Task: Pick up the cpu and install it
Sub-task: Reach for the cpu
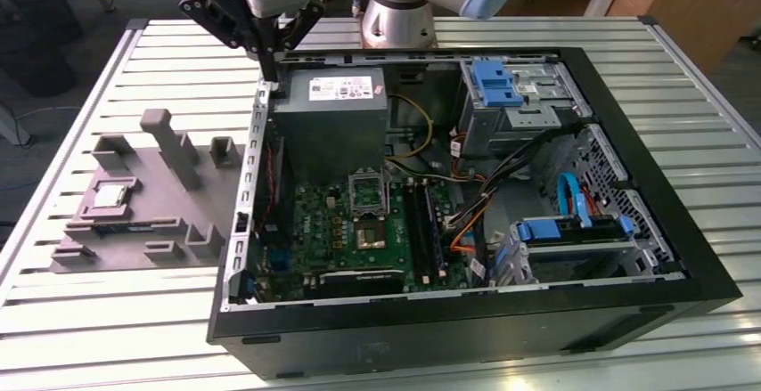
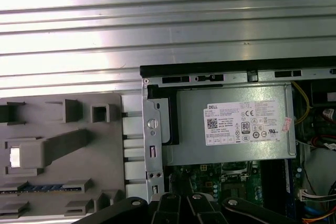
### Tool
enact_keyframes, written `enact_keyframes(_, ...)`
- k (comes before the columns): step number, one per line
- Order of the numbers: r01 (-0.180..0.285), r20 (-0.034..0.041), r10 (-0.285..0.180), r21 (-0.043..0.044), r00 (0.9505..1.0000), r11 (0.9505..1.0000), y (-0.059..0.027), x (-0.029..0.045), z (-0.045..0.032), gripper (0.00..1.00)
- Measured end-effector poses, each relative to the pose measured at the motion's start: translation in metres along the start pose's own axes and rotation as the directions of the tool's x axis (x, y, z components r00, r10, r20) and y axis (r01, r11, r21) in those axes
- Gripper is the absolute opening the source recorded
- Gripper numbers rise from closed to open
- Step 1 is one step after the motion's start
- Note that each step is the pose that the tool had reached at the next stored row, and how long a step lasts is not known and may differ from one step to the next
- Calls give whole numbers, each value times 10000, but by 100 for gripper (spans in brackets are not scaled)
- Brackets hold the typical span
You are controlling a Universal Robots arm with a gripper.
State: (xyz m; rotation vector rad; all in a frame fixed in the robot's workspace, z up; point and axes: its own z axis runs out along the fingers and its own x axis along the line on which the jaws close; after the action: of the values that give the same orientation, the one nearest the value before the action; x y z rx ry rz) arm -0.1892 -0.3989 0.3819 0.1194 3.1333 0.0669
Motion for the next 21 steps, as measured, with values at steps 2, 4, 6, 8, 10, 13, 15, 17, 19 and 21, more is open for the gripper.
enact_keyframes(2, 0, 0, 0, 0, 10000, 10000, 0, 0, 0, 11)
enact_keyframes(4, 0, 0, 0, 1, 10000, 10000, 0, 1, 0, 11)
enact_keyframes(6, -3, 0, 3, 0, 10000, 10000, -1, 9, 0, 11)
enact_keyframes(8, 0, 0, 0, 1, 10000, 10000, -2, 26, 0, 11)
enact_keyframes(10, -1, 0, 1, 0, 10000, 10000, -4, 46, 0, 11)
enact_keyframes(13, 0, 0, 0, 0, 10000, 10000, -6, 73, 0, 11)
enact_keyframes(15, 0, 0, 0, 1, 10000, 10000, -7, 91, 0, 11)
enact_keyframes(17, 0, 0, 0, 0, 10000, 10000, -8, 108, 0, 11)
enact_keyframes(19, 0, 0, 0, 0, 10000, 10000, -10, 124, 0, 11)
enact_keyframes(21, -1, 0, 1, 0, 10000, 10000, -11, 141, 1, 11)
